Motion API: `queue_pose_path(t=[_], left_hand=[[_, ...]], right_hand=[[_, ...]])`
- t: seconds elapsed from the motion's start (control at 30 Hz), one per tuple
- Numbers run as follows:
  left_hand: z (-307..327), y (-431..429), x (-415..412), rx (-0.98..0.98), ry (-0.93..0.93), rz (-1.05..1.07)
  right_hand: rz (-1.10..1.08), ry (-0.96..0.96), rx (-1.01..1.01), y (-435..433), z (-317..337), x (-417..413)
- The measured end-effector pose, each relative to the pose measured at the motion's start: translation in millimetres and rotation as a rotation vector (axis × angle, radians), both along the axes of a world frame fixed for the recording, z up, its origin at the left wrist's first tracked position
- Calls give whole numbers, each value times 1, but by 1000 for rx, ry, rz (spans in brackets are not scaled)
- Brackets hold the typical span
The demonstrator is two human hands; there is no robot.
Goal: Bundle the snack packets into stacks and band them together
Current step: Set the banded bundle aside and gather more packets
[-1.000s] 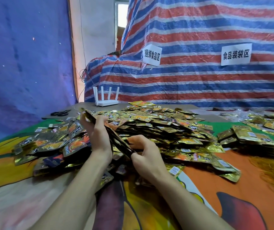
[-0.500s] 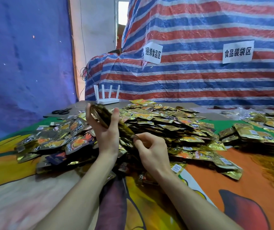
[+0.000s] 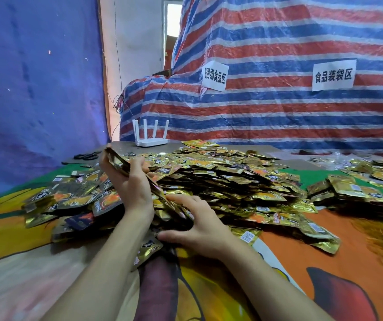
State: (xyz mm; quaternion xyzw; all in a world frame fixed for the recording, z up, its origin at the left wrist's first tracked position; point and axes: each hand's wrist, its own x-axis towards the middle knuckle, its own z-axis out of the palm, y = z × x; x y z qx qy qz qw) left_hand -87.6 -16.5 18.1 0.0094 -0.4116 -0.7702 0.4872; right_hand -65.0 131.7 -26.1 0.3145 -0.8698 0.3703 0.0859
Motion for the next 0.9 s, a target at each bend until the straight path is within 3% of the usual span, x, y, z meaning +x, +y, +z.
queue_pose_path(t=[0.17,0.23,0.3,0.4,0.6,0.73,0.9], left_hand=[[11,-5,19,-407,234,337],[15,-2,20,-458,301,440],[16,3,18,-413,328,405],[13,19,21,-345,281,191],[4,38,26,-593,135,173],[10,28,24,-294,163,217],[16,11,18,80,172,230]], right_hand=[[-190,165,257,-7,-4,-1],[-206,212,324,-9,-7,0],[-185,190,304,-11,-8,0],[-157,103,153,-11,-3,-1],[-231,181,-44,-8,1,5],[-322,191,-255,-7,0,4],[-466,109,-319,-5,-2,-1]])
